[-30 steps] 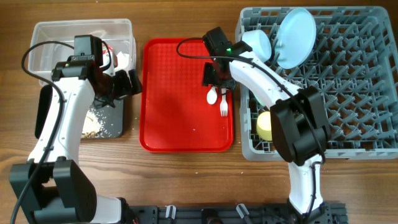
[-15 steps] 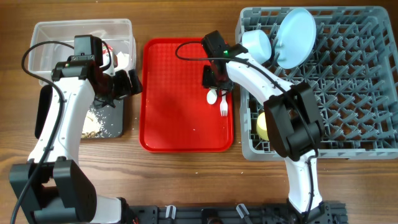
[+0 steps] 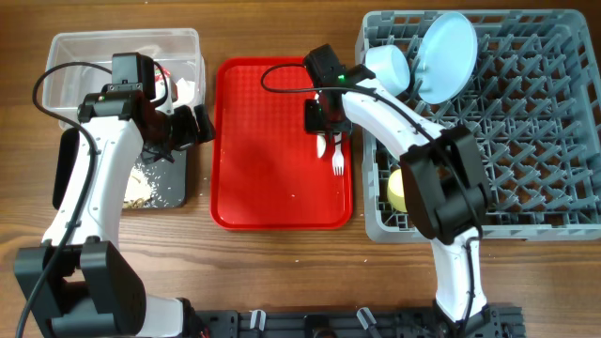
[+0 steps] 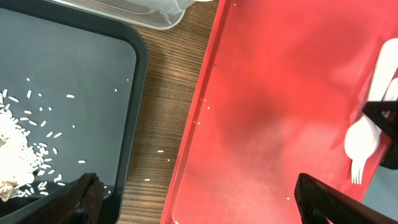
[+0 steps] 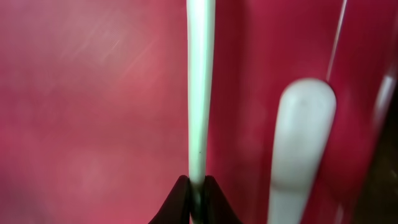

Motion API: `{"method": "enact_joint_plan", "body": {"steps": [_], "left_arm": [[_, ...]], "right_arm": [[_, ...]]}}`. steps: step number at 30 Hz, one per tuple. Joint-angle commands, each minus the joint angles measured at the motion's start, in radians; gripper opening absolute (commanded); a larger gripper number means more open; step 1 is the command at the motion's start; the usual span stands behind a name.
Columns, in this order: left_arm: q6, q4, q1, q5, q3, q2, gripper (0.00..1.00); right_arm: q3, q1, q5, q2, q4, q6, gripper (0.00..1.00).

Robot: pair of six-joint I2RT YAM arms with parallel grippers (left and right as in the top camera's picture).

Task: Sort waste into correct bins and load items into the dishwasher rack
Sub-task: 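Insert the white spoon upright into the rack and release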

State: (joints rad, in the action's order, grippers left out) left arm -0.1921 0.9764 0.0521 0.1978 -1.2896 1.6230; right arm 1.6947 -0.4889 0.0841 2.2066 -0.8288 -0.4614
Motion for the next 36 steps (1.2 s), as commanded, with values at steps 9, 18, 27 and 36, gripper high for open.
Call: {"method": "enact_joint_plan", "body": {"steps": [9, 18, 27, 36], "left_arm": [[0.005, -0.003, 0.002, -0.009, -0.015, -0.015, 1.0], [0.005, -0.003, 0.002, -0.009, -0.015, -0.015, 1.0], [0.005, -0.003, 0.002, -0.009, -0.015, -0.015, 1.0], [0.005, -0.003, 0.002, -0.009, -0.015, -0.015, 1.0]], "right_arm": [[0.054, 0.051, -0.132, -0.567, -0.108, 0.201, 0.04], [0.021, 0.179, -0.51, -0.771, -0.416, 0.331, 0.04], [-0.386, 0.311, -0.501, -0.769, -0.235, 0.429, 0.04], [-0.65, 0.316, -0.464, -0.743, 0.023, 0.508, 0.04]]}}
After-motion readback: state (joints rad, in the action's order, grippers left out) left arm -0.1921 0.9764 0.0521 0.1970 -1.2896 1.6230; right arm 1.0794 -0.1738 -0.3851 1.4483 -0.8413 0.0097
